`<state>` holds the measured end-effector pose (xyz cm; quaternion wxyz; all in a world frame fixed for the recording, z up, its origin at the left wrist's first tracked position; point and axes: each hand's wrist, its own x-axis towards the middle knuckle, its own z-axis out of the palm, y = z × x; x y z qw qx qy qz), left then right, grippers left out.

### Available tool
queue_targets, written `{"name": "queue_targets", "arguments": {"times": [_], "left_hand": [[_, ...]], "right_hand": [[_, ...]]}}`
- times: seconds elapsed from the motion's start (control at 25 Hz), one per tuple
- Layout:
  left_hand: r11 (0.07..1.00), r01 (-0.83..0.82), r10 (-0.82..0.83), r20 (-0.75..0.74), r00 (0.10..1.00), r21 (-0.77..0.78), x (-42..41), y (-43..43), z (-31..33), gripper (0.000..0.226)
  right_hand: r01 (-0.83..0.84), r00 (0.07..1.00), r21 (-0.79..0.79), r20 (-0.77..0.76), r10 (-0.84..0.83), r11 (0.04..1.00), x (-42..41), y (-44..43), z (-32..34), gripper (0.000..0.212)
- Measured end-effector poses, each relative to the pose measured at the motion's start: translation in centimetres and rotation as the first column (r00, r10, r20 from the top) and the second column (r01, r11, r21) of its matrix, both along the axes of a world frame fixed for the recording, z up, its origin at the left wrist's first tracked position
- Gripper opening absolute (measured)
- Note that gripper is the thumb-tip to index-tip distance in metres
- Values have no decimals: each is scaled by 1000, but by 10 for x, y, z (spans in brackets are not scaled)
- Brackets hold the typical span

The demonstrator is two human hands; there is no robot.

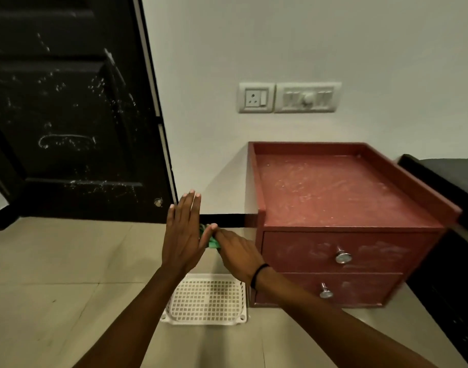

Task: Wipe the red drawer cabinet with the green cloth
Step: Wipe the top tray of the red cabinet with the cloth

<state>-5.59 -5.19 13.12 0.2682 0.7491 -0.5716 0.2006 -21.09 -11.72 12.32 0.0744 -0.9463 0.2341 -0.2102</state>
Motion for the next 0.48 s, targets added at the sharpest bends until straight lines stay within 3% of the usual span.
{"name": "queue_targets", "arguments": {"times": [0.16,0.32,0.48], "left_hand": [[995,33,-32,13,999,-90,-12,-9,66,76],[989,84,-77,55,995,-121,-26,-19,123,77],[989,126,-119,85,989,-82,-47,-30,143,77]], "right_hand": [[33,983,-90,182,-16,995,-6,-10,77,57],[164,975,-288,193,-111,944,-19,-36,132,64],[303,950,-327,179,-256,895,-52,-58,161,62]]}}
